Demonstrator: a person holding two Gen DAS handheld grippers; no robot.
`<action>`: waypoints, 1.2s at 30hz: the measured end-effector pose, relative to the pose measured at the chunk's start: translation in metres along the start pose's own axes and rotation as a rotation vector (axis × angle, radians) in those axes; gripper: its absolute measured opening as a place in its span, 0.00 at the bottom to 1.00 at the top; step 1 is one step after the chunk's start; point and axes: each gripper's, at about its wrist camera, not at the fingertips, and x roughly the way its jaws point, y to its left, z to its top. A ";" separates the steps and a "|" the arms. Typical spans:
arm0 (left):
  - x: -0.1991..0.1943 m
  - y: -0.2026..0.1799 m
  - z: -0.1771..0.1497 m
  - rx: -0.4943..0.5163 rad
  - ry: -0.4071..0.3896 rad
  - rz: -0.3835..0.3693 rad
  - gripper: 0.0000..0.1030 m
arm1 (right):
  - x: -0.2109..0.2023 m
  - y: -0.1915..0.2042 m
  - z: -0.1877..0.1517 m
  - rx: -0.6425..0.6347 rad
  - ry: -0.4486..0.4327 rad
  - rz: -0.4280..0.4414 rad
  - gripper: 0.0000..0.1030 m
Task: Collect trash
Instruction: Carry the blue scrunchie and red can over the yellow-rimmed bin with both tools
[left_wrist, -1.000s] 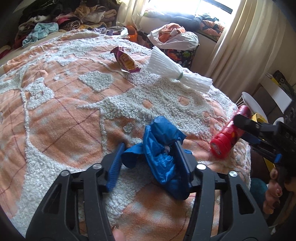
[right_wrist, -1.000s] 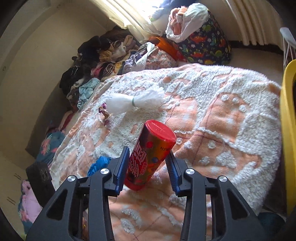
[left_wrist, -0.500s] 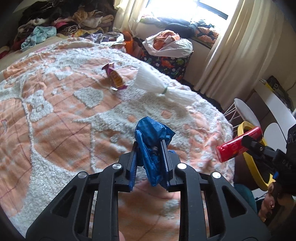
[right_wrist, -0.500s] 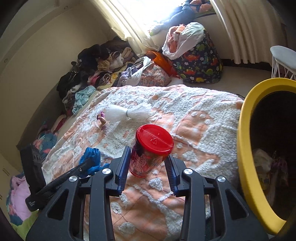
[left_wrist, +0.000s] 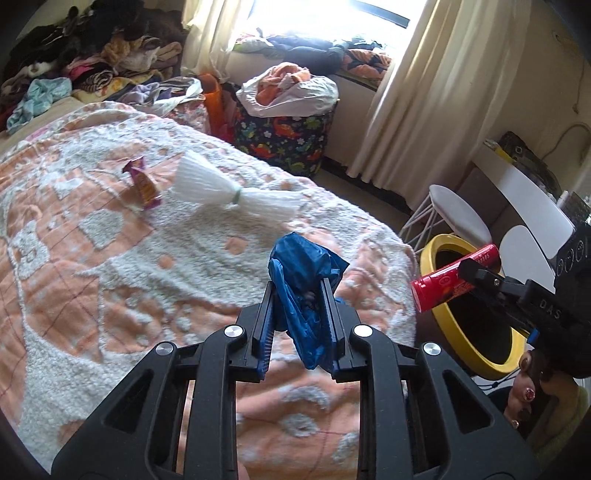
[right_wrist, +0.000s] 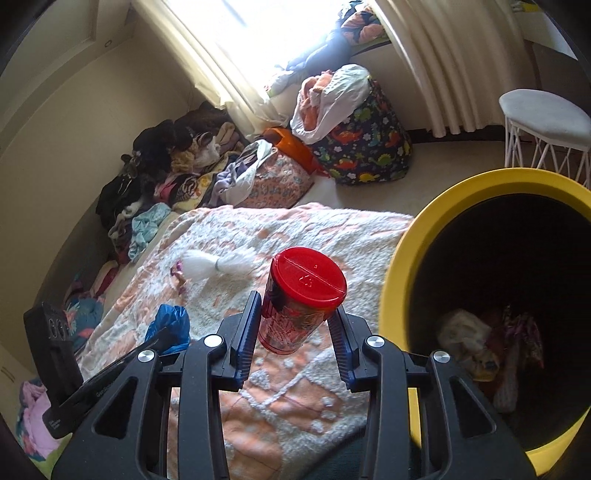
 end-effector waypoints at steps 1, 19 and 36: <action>0.001 -0.004 0.001 0.007 0.000 -0.007 0.16 | -0.003 -0.004 0.001 0.007 -0.006 -0.007 0.34; 0.009 -0.069 0.005 0.109 -0.001 -0.097 0.16 | -0.043 -0.059 0.018 0.090 -0.108 -0.114 0.34; 0.022 -0.120 0.010 0.200 0.007 -0.160 0.16 | -0.074 -0.110 0.027 0.181 -0.174 -0.194 0.34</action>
